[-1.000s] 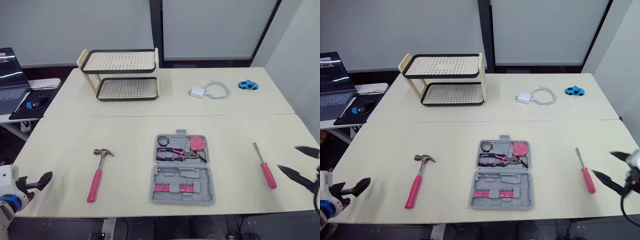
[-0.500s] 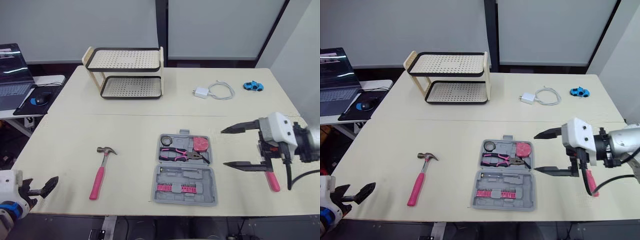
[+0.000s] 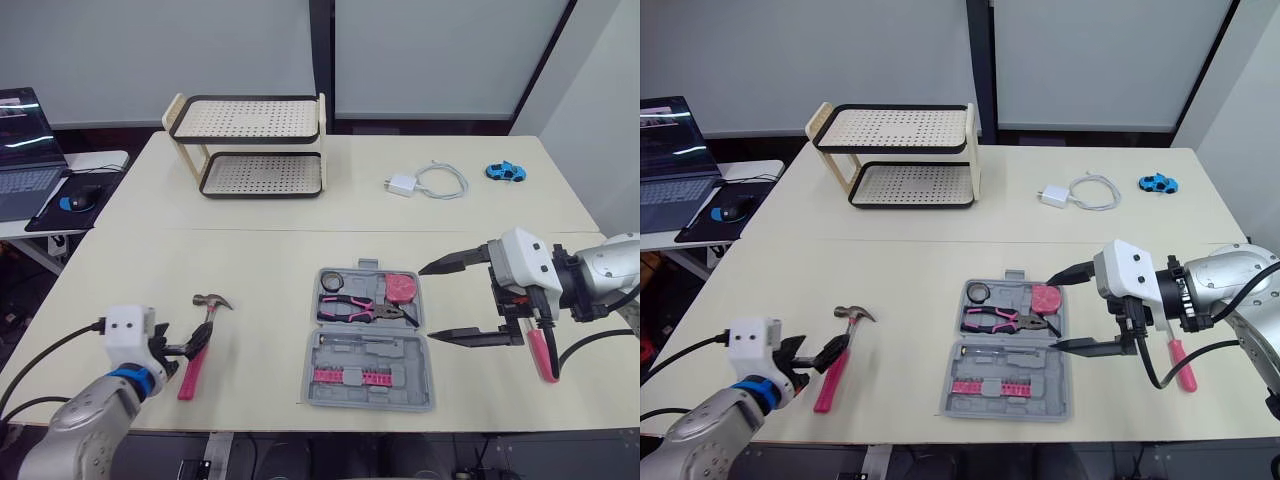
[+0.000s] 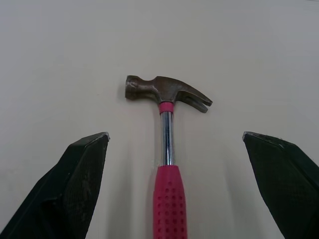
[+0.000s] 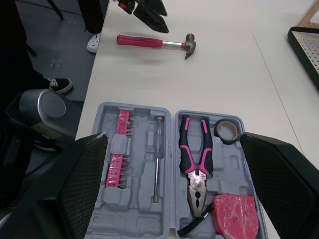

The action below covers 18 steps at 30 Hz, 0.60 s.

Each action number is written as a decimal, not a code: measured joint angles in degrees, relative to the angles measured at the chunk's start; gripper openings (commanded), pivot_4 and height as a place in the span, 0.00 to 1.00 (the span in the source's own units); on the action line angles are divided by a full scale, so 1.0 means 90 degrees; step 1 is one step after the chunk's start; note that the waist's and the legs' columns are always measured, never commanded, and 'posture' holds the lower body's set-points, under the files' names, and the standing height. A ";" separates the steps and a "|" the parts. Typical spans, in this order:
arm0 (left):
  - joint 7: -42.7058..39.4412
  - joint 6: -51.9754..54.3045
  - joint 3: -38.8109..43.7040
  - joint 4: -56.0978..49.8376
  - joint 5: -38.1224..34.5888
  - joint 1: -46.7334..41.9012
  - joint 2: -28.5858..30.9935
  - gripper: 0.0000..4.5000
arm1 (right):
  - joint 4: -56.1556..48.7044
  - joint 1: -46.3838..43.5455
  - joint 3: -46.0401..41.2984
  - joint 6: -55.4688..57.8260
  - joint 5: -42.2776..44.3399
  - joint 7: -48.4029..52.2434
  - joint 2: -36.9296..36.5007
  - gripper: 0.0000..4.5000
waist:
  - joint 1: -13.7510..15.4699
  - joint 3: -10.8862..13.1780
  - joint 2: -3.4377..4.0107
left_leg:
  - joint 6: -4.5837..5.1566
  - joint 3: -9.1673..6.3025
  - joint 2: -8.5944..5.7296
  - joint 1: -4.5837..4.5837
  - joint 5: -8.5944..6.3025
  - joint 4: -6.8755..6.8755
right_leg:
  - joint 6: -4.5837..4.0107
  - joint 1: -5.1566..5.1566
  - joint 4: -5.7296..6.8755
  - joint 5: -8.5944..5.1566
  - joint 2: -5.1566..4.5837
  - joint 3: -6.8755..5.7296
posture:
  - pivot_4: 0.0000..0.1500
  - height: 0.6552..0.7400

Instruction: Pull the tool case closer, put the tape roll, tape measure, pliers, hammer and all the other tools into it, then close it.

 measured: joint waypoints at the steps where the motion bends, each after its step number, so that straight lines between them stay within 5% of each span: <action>1: 0.0095 0.0056 -0.0090 0.0065 0.0053 -0.0122 -0.0003 1.00 | -0.0005 0.0003 -0.0001 0.0026 0.0001 -0.0009 -0.0001 1.00 | 0.0003 0.0000 0.0000 | 0.0000 0.0001 0.0000 0.0000 0.0000 0.0000 | 0.0000 0.0000 0.0000 0.0000 0.0000 0.0000 | 1.00 1.00; 14: 0.0735 0.0173 -0.0995 0.1415 0.0790 -0.1248 -0.0278 1.00 | -0.0114 0.0073 -0.0008 0.0130 0.0004 -0.0060 -0.0005 1.00 | 0.0010 0.0001 -0.0001 | -0.0001 0.0000 -0.0001 -0.0002 0.0000 0.0000 | 0.0000 -0.0005 0.0000 0.0000 0.0003 0.0000 | 1.00 1.00; 18: 0.0746 0.0145 -0.1101 0.1559 0.0960 -0.1395 -0.0282 0.81 | -0.0126 0.0114 -0.0018 0.0176 0.0005 -0.0065 -0.0010 1.00 | 0.0026 0.0001 0.0000 | -0.0001 0.0000 0.0000 -0.0002 0.0001 0.0000 | 0.0000 -0.0004 0.0000 0.0000 0.0002 0.0001 | 1.00 1.00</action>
